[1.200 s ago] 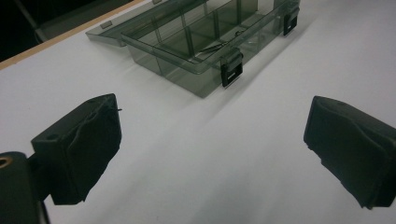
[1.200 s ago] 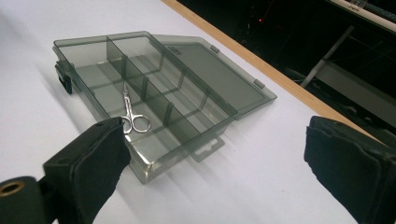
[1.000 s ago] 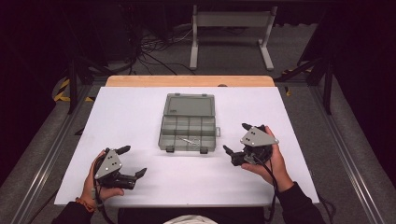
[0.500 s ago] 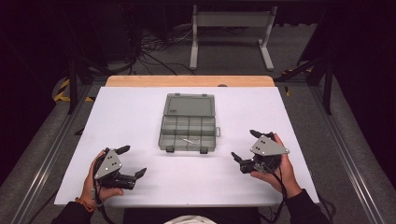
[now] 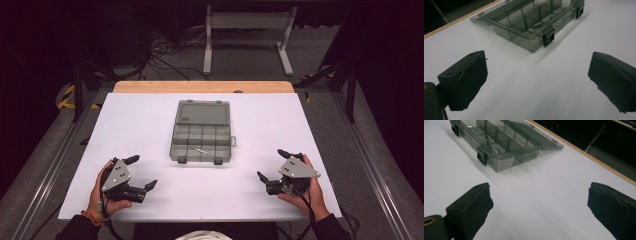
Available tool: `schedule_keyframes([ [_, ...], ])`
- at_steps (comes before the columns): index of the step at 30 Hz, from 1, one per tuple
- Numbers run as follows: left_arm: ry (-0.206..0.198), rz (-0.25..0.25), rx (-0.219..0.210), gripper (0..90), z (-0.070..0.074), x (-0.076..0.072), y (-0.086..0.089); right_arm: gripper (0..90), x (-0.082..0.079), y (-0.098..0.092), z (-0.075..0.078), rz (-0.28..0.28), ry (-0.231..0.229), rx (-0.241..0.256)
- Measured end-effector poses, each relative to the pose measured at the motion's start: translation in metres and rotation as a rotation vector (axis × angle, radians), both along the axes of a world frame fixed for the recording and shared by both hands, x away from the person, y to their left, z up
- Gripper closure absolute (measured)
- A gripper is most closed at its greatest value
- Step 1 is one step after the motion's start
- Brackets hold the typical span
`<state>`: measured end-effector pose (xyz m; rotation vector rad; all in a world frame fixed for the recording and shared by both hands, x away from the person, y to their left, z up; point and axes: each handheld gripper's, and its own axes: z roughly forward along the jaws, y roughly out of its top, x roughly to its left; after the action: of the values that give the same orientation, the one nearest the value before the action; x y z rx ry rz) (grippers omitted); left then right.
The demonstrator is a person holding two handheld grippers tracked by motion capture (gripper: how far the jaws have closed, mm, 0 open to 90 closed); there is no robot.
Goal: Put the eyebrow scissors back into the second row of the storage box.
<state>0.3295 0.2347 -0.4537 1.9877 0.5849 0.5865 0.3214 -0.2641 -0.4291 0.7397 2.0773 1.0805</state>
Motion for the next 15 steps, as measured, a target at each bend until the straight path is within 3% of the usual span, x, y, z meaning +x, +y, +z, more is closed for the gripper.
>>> schedule_keyframes([
  [9,-0.015,0.012,-0.005,2.5,0.001,0.002,-0.003,5.1,-0.012,-0.011,-0.012,-0.029,0.027,0.036],
  [15,-0.017,0.011,-0.003,2.4,0.000,0.003,-0.003,4.9,-0.012,-0.008,-0.013,-0.021,0.008,0.009],
])
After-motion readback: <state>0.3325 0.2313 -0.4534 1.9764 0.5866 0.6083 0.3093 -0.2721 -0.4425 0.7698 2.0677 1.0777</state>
